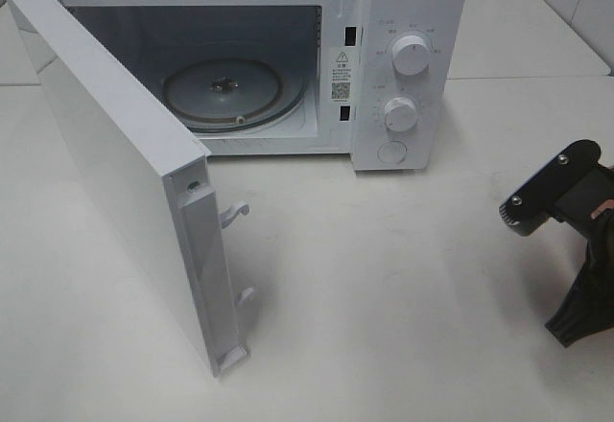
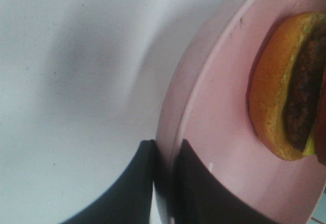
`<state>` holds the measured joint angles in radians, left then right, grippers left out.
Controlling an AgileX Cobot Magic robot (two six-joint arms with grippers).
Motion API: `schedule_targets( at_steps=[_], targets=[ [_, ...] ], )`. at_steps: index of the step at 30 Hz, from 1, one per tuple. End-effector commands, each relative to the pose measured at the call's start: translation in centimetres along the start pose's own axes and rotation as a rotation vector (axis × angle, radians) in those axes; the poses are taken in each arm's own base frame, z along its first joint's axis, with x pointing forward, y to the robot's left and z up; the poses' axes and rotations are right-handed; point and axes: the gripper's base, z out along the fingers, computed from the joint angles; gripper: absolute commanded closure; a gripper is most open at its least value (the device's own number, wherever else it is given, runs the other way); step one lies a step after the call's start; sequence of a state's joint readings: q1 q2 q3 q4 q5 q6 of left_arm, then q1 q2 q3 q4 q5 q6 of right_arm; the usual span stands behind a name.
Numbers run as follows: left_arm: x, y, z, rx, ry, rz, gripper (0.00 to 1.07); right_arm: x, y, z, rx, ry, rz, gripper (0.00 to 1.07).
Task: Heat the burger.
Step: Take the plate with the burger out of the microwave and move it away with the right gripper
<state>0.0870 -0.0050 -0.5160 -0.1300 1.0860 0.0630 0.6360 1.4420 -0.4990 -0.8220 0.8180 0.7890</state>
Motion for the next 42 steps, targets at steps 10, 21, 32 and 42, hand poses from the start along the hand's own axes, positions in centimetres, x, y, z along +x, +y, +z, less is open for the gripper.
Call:
schedule_targets(
  at_steps=[10,21,32,42],
  targets=[
    [-0.1,0.0,-0.1,-0.001,-0.017,-0.006,0.09,-2.6,1.5,3.2,0.114,0.084,0.047,1.04],
    [-0.1,0.0,-0.1,-0.001,-0.017,-0.006,0.09,-3.7,3.1,5.9,0.159,0.133,0.053,1.01],
    [-0.1,0.0,-0.1,-0.001,-0.017,-0.006,0.09,-3.6,3.2,6.2,0.162,0.142,0.047,0.80],
    [-0.1,0.0,-0.1,-0.001,-0.017,-0.006,0.09,-3.8,1.7,2.7,0.073,0.086,0.085,0.59]
  ],
)
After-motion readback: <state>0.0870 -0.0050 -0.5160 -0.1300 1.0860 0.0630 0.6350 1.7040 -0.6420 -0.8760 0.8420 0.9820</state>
